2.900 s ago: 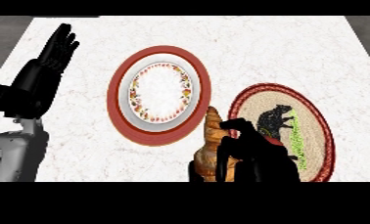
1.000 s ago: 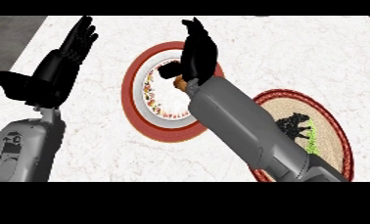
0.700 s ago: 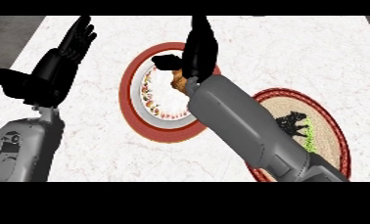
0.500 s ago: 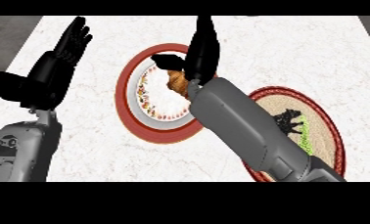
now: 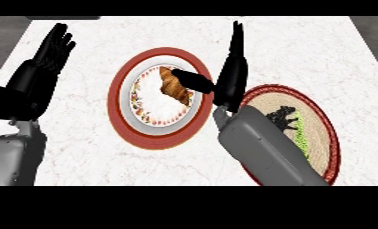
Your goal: Pick the croissant from the placemat and place it in the plate
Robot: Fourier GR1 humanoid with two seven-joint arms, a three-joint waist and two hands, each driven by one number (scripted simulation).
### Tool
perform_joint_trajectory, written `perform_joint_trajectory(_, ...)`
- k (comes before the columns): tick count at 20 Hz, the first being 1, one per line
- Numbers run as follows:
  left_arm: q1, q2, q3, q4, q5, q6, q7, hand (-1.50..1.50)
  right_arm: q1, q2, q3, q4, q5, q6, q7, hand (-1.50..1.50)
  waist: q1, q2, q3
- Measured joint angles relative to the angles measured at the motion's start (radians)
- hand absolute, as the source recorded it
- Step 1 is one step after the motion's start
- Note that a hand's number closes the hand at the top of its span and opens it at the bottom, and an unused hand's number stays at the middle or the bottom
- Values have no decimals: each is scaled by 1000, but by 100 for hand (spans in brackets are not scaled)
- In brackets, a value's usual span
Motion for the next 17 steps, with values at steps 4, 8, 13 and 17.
perform_joint_trajectory(4, 20, -13, -12, -24, -13, 6, 11, 0, 177, -82, 25, -205, 26, 22, -8, -150, -6, -1, 0)
perform_joint_trajectory(8, 22, -19, -12, -32, -17, 2, 6, 0, 332, -169, 28, -399, 46, 58, -7, -150, -6, 0, 0)
perform_joint_trajectory(13, 17, -22, -6, -32, -16, -3, 14, 0, 527, -278, 32, -590, 21, 83, -65, -150, -4, 2, 0)
perform_joint_trajectory(17, 26, -32, -5, -14, -27, -9, -15, 0, 626, -339, -6, -680, -1, 110, -113, -150, -1, 3, 0)
